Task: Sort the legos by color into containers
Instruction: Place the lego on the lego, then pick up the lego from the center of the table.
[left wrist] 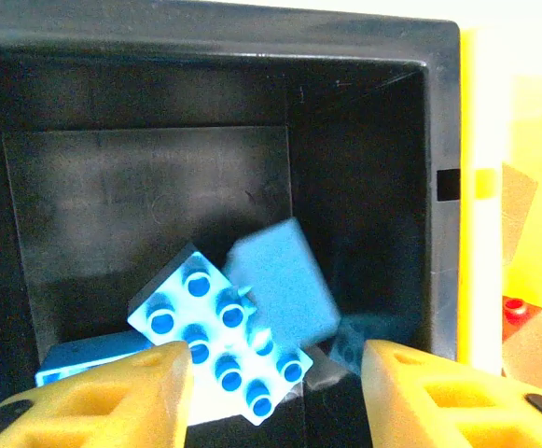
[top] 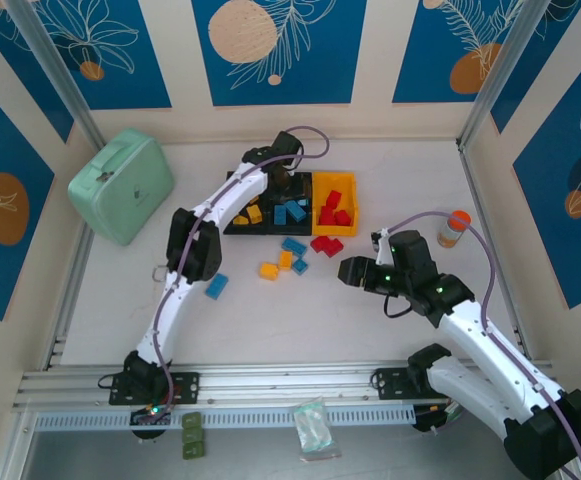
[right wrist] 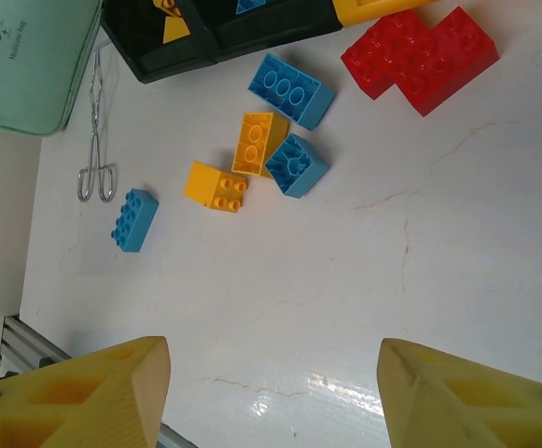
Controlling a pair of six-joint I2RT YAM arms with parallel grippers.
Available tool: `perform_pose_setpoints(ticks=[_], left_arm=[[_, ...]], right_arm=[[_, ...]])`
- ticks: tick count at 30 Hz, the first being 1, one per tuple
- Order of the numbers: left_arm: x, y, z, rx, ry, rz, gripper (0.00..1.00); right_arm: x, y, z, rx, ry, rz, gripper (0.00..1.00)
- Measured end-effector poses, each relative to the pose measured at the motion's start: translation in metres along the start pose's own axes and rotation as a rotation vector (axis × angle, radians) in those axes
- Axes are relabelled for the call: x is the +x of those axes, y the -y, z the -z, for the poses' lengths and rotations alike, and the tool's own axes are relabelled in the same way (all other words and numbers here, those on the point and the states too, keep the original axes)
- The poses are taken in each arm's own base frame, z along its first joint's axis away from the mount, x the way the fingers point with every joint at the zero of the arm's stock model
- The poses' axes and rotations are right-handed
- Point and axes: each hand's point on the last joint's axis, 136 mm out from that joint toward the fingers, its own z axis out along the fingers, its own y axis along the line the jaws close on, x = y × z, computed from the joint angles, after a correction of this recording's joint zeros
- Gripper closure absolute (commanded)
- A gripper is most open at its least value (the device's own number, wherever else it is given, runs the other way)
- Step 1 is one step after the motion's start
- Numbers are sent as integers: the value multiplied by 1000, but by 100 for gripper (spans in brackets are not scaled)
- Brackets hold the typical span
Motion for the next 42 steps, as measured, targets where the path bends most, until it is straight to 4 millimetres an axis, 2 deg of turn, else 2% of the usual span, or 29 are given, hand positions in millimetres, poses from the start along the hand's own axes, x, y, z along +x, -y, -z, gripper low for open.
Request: perform_pose_setpoints(ticks=[3, 6, 8, 12, 16, 20, 25, 29, 34, 37, 42], left_arm=[[0, 2, 3, 8, 1, -1, 48], [5, 7, 18, 25, 4, -8, 48], [10, 11, 35, 39, 13, -18, 48], [24, 22, 82, 80, 56, -56, 48], [47, 18, 126, 103, 90, -100, 47], [78, 0, 146, 91, 78, -134, 46], [121, -31, 150, 47, 24, -167, 43], [147, -55, 159, 19, -2, -181, 39], [173, -90, 173, -38, -20, -179, 29], [191, -115, 170, -91, -63, -161, 24], [219, -149, 155, -172, -159, -146, 19]], right_arm=[[1, 1, -2, -1, -6, -12, 39], [1, 0, -3, -7, -11, -17, 39], [1, -1, -4, -10, -16, -18, 39], [5, -4, -6, -17, -33, -9, 39], [13, -12, -11, -28, -70, 17, 39], [18, -28, -10, -64, -88, 66, 38], [21, -49, -7, -127, -99, 145, 32], [28, -62, -8, -173, -133, 201, 31], [46, -76, -14, -217, -196, 286, 29], [58, -87, -19, -238, -240, 343, 29], [70, -103, -33, -256, -299, 410, 29]])
